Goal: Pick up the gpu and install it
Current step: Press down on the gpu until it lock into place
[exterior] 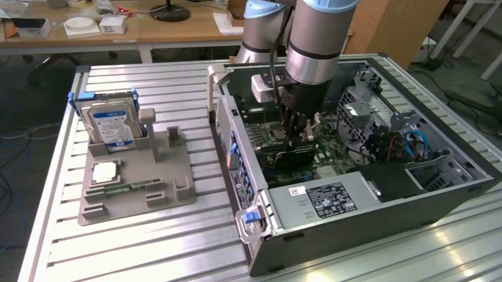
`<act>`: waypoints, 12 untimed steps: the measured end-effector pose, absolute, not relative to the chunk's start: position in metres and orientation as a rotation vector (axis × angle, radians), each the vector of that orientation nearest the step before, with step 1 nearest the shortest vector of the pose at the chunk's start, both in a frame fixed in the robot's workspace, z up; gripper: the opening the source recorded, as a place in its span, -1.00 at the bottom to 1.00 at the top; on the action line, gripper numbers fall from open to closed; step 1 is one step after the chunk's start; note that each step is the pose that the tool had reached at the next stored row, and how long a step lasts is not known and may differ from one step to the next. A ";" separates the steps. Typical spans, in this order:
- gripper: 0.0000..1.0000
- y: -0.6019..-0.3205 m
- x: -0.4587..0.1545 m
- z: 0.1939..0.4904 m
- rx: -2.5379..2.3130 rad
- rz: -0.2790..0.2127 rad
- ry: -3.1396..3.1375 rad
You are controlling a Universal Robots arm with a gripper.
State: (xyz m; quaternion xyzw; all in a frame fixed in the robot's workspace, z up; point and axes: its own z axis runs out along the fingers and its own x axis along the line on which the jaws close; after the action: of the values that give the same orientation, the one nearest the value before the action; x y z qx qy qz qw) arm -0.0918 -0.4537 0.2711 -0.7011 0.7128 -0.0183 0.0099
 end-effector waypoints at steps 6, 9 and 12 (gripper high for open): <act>-0.80 -0.454 -0.095 0.271 -2.187 -0.054 2.224; -0.80 -0.454 -0.107 0.271 -2.185 -0.051 2.222; -0.80 -0.454 -0.117 0.271 -2.184 -0.052 2.221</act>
State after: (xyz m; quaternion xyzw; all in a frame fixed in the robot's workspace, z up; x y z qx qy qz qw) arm -0.1169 -0.4541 0.2711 -0.7010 0.7129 -0.0166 0.0131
